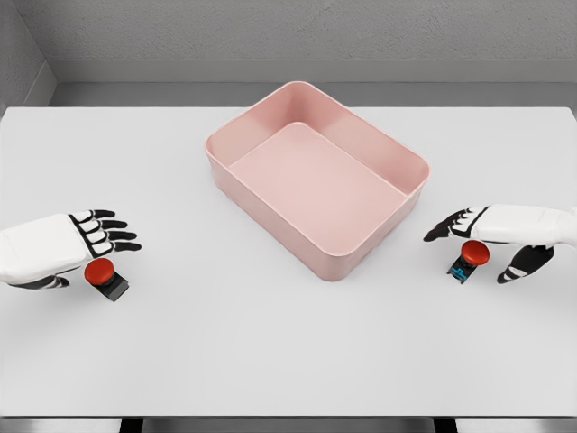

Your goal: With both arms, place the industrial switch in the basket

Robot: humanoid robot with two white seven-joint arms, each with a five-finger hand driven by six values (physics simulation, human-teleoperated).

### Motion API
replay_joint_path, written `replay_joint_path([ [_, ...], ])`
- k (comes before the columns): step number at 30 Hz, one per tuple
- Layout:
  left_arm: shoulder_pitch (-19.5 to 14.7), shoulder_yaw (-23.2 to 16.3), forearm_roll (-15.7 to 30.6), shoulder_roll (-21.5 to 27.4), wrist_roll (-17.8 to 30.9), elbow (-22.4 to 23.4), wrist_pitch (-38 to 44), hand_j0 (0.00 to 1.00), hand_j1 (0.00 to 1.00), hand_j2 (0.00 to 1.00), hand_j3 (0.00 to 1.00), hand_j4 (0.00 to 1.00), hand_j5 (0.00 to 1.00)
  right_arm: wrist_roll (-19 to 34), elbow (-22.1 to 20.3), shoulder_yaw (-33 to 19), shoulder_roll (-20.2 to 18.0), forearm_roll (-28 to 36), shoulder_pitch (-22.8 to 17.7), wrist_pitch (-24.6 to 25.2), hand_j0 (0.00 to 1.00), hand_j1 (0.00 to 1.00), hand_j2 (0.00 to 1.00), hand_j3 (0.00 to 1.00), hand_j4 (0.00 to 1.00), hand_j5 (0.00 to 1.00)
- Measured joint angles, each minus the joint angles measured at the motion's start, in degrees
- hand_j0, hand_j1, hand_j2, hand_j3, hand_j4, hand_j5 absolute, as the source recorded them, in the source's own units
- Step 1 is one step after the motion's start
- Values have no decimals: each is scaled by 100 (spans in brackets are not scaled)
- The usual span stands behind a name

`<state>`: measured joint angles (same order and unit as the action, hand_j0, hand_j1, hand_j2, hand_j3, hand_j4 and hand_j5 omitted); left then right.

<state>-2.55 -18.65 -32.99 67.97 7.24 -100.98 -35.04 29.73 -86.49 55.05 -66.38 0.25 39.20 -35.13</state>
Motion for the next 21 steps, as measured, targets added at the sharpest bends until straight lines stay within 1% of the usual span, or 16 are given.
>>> replay_joint_path([
  [5, 0, -2, -23, -97, 0, 73, 0, 100, 100, 100, 100, 100, 100, 14, 81, -1, 35, -15, 9, 0, 100, 100, 100, 100, 100, 100],
  [12, 0, -31, -171, -301, 0, 192, 0, 100, 100, 100, 100, 100, 100, 37, 388, 0, 321, -128, 0, 0, 100, 100, 100, 100, 100, 100],
  [18, 0, -56, -187, -403, 0, 191, 0, 100, 100, 100, 100, 100, 100, 38, 648, 1, 413, -184, 0, 1, 100, 100, 100, 100, 100, 100],
  [20, 18, -67, -189, -431, -2, 170, 0, 100, 100, 100, 100, 100, 100, 36, 710, 1, 436, -190, 0, 0, 100, 100, 100, 100, 100, 100],
  [21, 97, -67, -191, -440, -4, 160, 0, 100, 100, 100, 100, 100, 100, 38, 729, 3, 463, -192, 0, 0, 100, 100, 100, 100, 100, 100],
])
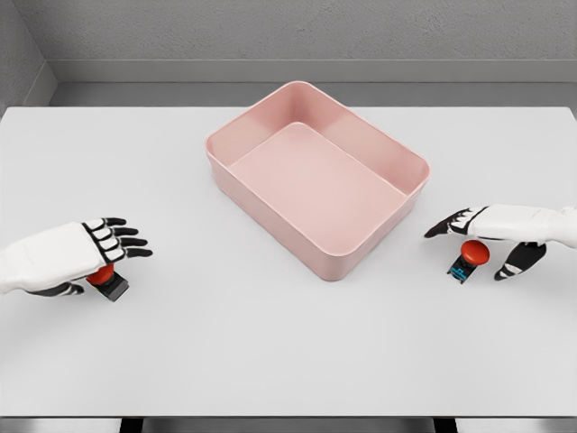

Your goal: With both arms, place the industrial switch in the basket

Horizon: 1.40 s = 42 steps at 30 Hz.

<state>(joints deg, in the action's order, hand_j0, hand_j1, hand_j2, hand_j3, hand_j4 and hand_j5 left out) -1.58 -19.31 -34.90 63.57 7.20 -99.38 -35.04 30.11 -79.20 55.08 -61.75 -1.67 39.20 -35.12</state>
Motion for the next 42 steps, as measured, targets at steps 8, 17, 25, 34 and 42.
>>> replay_joint_path([
  [8, 9, 13, 1, -14, -5, -34, 0, 89, 89, 89, 89, 89, 89, 5, 29, 50, 174, -11, -70, 0, 97, 97, 97, 97, 97, 97],
  [17, 132, -5, -45, 6, 3, -21, 0, 76, 76, 76, 76, 76, 76, -28, 33, 5, 168, -6, -149, 0, 89, 89, 89, 89, 89, 89],
  [25, 106, 38, -41, 54, -42, -12, 0, 52, 52, 52, 52, 52, 52, -51, -28, -9, 87, 25, -132, 1, 86, 86, 86, 86, 86, 86],
  [34, 44, 132, 15, 66, -82, -96, 0, 48, 48, 48, 48, 48, 48, -206, -148, -9, -52, 41, -141, 1, 86, 86, 86, 86, 86, 86],
  [42, -246, 418, 70, 104, -84, -161, 0, 45, 45, 45, 45, 45, 45, -231, -265, -2, -89, 42, -158, 1, 86, 86, 86, 86, 86, 86],
])
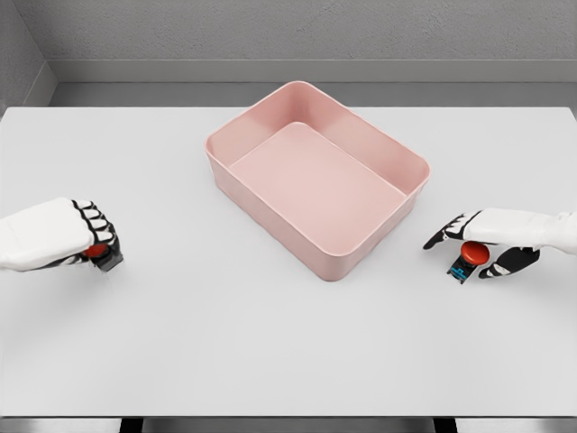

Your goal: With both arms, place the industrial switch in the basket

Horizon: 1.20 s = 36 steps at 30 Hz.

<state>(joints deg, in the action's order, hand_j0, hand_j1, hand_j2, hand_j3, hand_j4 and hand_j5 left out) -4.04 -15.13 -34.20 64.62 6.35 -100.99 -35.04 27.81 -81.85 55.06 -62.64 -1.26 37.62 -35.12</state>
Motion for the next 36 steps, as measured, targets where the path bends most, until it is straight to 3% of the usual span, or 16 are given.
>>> replay_joint_path([
  [7, -325, 31, 24, -57, 3, -6, 0, 45, 45, 45, 45, 45, 45, -32, -136, -1, -128, 6, -62, 0, 83, 83, 83, 83, 83, 83],
  [22, -589, -44, 15, -594, 14, -7, 0, 45, 45, 45, 45, 45, 45, -74, -357, 0, -234, 9, -97, 0, 77, 77, 77, 77, 77, 77],
  [36, -703, -62, -31, -875, 51, -1, 0, 46, 46, 46, 46, 46, 46, -67, -375, -16, -330, 10, -97, 0, 53, 53, 53, 53, 53, 53],
])
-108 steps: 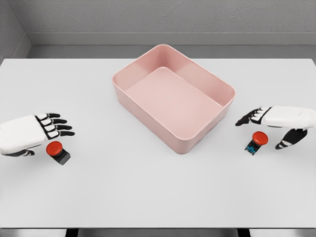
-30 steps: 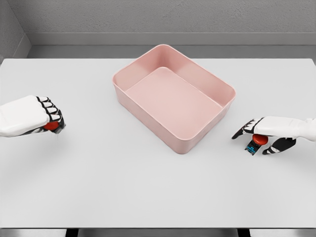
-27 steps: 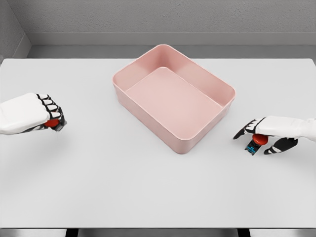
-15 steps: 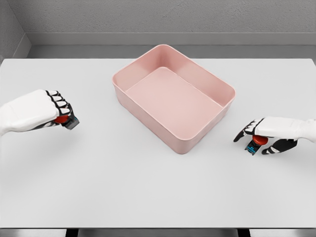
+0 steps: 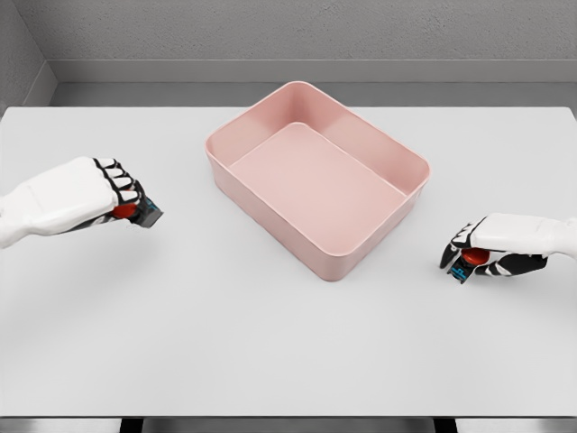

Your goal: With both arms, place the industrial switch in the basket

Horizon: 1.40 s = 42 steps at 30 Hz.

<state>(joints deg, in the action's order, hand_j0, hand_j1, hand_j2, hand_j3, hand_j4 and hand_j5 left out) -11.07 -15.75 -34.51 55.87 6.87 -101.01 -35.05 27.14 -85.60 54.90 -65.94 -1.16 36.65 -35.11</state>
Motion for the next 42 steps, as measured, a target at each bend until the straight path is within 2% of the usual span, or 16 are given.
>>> replay_joint_path([
  [3, -70, -6, -23, -117, 6, 1, 0, 46, 46, 46, 46, 46, 46, 3, 1, -1, -1, 2, 0, 0, 50, 50, 50, 50, 50, 50],
  [7, -396, -205, -54, -241, 8, 7, 1, 46, 46, 46, 46, 46, 46, 15, 1, -43, -6, 0, 0, -1, 46, 46, 46, 46, 46, 46],
  [12, -422, -341, -80, -362, 11, 11, 0, 46, 46, 46, 46, 46, 46, 21, -2, -143, -8, -2, 9, -1, 46, 46, 46, 46, 46, 46],
  [28, -510, -391, -117, -630, 25, 34, 0, 46, 46, 46, 46, 46, 46, 11, -34, -407, 33, -6, 88, -3, 45, 45, 45, 45, 45, 45],
  [42, -738, -532, -298, -1026, 28, 101, 1, 46, 46, 46, 46, 46, 46, 5, -149, -717, 54, 4, 220, -2, 45, 45, 45, 45, 45, 45],
])
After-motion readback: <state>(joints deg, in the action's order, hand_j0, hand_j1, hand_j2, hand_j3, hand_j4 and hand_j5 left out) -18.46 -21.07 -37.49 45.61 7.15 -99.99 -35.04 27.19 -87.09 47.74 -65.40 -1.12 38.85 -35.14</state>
